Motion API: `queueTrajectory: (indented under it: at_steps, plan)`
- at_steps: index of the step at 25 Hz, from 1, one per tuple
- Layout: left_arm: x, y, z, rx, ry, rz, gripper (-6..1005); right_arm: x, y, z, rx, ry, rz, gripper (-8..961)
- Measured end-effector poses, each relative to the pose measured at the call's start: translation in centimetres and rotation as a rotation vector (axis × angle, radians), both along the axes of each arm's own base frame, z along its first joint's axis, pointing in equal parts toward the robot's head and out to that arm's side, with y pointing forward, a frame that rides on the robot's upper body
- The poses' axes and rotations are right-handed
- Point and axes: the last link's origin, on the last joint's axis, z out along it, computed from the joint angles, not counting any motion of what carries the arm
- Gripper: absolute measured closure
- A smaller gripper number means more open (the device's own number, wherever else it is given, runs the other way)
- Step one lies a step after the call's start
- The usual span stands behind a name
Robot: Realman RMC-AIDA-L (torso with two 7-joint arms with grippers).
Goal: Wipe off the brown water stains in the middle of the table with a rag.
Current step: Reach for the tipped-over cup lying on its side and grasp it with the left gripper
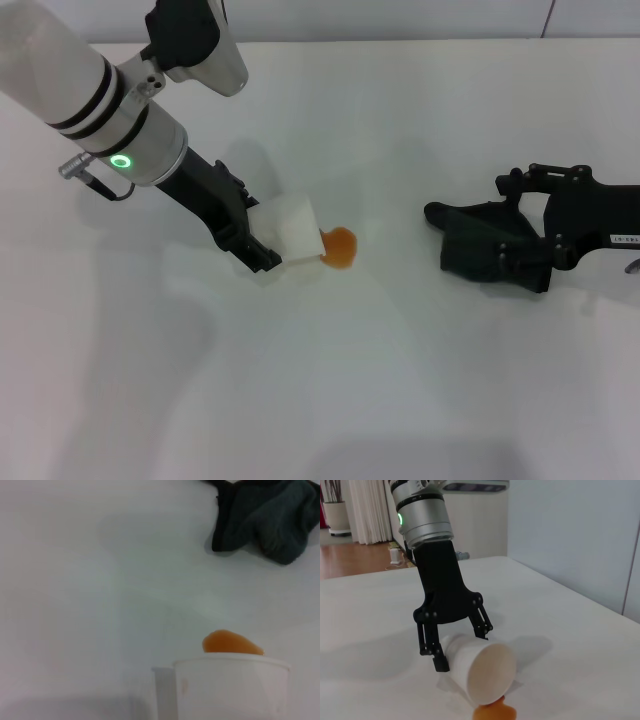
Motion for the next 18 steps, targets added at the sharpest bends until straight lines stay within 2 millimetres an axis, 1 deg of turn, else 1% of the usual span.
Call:
queueTrajectory:
  at_steps: [10, 18]
  plan:
    - [0.02, 0.21, -0.74, -0.022, 0.051, -0.088, 169, 0.03, -0.03, 0.00, 0.000, 0.000, -0.001, 83]
    - [0.30, 0.38, -0.98, -0.022, 0.064, -0.106, 170, 0.04, -0.06, 0.00, 0.000, 0.001, -0.001, 83]
